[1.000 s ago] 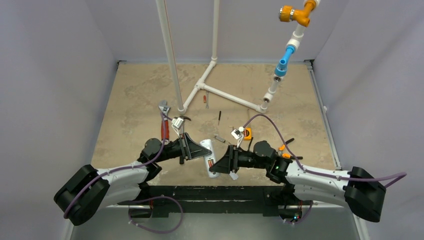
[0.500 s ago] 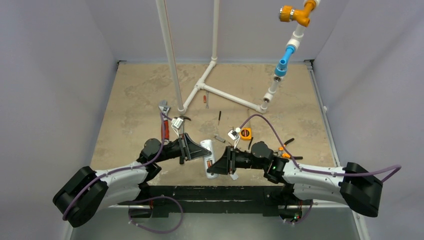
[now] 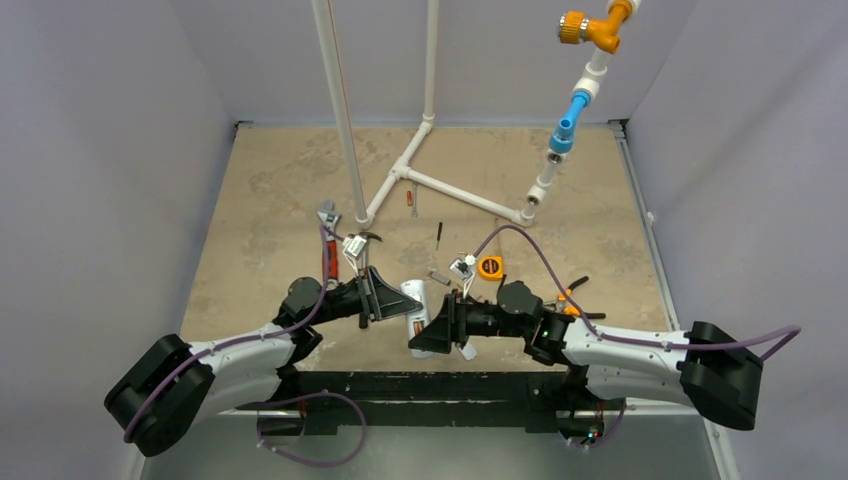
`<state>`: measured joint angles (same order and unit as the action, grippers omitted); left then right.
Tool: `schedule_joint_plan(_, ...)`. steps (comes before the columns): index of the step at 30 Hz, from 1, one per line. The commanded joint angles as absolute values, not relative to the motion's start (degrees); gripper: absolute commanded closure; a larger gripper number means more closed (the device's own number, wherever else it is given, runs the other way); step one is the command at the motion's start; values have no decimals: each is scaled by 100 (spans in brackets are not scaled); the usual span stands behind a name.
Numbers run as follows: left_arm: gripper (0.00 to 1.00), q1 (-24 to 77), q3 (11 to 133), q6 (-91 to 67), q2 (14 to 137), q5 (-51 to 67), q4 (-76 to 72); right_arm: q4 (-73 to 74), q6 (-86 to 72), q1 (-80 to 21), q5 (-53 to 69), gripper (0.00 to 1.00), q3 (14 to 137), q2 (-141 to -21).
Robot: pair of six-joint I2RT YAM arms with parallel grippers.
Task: Load the batteries into the remote control
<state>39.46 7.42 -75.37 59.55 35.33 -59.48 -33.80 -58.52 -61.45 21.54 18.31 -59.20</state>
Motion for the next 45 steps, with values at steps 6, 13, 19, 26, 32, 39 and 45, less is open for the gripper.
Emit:
schedule_joint_plan(6,100,3965,844,-7470,5854,3498,-6230,-2958,-5276,-6167,1618,41,2350,-5459)
schedule_joint_plan(13,100,3967,843,-7451,5854,3498,-6218,-2960,-5416,-6169,1319,59,2132,-5252)
schedule_joint_plan(19,100,3964,874,-7445,5854,3506,-6199,-3055,-5500,-6170,1362,64,2098,-5403)
schedule_joint_plan(26,100,3965,872,-7447,5854,3507,-6179,-3044,-5572,-6168,1197,46,1986,-5290)
schedule_joint_plan(32,100,3964,896,-7437,5878,3485,-6169,-2778,-5511,-6168,1091,55,1951,-5019)
schedule_joint_plan(39,100,3964,879,-7439,5898,3490,-6220,-2768,-5511,-6164,1046,59,1955,-5023)
schedule_joint_plan(45,100,3965,870,-7445,5900,3489,-6231,-2791,-5516,-6170,1156,58,2064,-5223)
